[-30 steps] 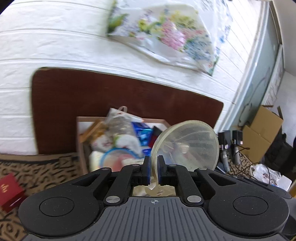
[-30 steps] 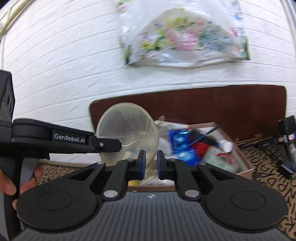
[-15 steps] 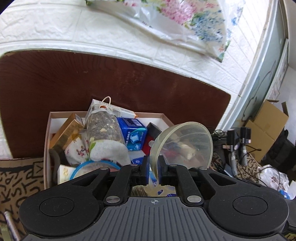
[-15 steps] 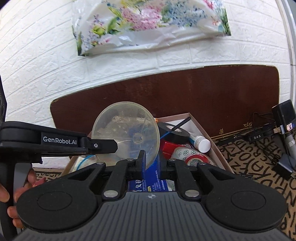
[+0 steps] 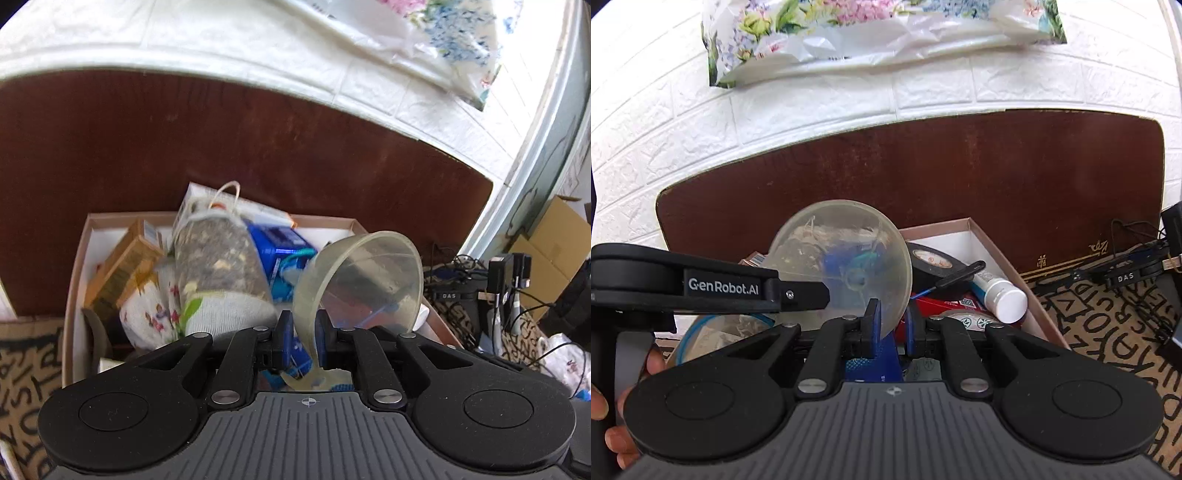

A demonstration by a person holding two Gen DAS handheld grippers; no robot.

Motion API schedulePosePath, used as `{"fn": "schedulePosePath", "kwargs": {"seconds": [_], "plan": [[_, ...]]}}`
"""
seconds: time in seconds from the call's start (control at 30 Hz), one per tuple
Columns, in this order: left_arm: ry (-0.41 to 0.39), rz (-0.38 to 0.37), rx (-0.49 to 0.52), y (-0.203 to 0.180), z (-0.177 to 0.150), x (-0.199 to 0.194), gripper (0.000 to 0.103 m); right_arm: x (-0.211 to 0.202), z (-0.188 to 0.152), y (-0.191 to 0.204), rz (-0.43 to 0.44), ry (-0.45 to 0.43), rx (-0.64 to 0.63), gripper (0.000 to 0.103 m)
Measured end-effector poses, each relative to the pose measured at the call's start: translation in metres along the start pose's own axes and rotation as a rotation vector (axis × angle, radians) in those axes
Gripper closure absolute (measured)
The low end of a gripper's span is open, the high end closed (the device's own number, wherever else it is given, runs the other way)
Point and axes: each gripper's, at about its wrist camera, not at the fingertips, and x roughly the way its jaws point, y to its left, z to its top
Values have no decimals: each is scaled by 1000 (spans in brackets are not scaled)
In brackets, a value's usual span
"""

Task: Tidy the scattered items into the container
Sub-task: 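Carry the clear funnel over the cardboard box and release it inside, then move the left tool back toward the clear pen case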

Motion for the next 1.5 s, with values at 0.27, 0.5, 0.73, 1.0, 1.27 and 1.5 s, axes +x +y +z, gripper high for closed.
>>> {"fn": "schedulePosePath", "kwargs": {"seconds": [0.27, 0.5, 0.73, 1.0, 1.27, 1.5], "plan": [[-99, -36, 50, -12, -12, -46, 0, -32, -5, 0, 1, -95, 3, 12], [-83, -86, 24, -10, -47, -94, 0, -71, -18, 13, 63, -111, -12, 3], [-100, -50, 4, 7, -111, -139, 0, -103, -56, 50, 116, -55, -66, 1], [-52, 11, -156, 53, -176, -181, 0, -121, -108, 100, 183, 62, -112, 1], [-20, 107, -322, 112, -214, -205, 0, -126, -152, 131, 226, 176, -73, 1], [-25, 123, -346, 133, -217, -198, 4, -118, -159, 149, 138, 178, -104, 2]]}}
